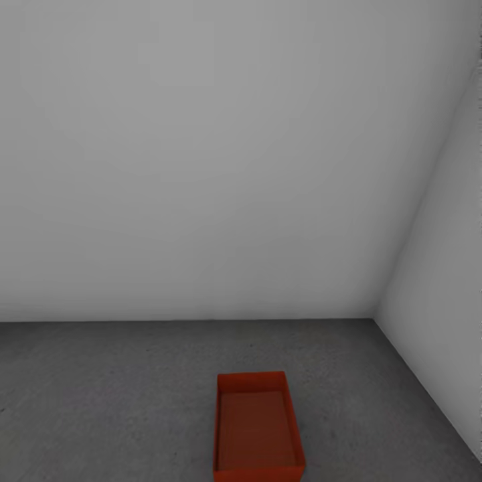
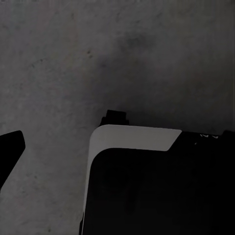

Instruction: Move the two storage containers from the living room to the garage. In the garage, place one container on the floor and stack the other container on top of it (either order is fine).

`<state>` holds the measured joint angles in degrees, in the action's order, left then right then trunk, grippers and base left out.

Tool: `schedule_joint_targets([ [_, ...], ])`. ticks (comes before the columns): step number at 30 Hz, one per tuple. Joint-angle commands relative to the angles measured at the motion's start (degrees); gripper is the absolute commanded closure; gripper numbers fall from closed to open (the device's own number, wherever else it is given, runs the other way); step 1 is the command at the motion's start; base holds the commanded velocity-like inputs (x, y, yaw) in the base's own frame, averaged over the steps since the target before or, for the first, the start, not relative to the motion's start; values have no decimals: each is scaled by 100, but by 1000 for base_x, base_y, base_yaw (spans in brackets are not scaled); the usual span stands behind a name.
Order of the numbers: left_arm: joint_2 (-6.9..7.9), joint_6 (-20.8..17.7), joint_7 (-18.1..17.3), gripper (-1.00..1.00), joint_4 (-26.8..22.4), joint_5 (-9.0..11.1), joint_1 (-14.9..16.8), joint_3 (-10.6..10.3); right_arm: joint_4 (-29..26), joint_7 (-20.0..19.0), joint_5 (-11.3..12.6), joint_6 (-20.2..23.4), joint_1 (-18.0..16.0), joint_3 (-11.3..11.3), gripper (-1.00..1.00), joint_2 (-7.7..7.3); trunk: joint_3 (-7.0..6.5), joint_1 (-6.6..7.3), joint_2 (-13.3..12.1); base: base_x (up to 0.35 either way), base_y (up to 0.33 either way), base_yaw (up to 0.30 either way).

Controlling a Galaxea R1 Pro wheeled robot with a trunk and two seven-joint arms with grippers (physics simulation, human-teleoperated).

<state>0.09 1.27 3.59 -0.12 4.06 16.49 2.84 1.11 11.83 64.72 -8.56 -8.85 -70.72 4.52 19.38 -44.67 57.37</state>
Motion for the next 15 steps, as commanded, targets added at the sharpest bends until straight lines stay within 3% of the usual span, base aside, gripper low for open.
schedule_joint_targets([
  [1, 0, 13, 1, -100, 3, 42, 3, 24, 12, 4, 50, -18, -3, -47, -100, 5, -3, 0, 4, 0, 0, -73],
  [15, 0, 13, 1, -100, 3, 42, 3, 24, 12, 10, 75, -20, -3, -24, -100, -7, -84, 0, 4, 0, 0, -46],
])
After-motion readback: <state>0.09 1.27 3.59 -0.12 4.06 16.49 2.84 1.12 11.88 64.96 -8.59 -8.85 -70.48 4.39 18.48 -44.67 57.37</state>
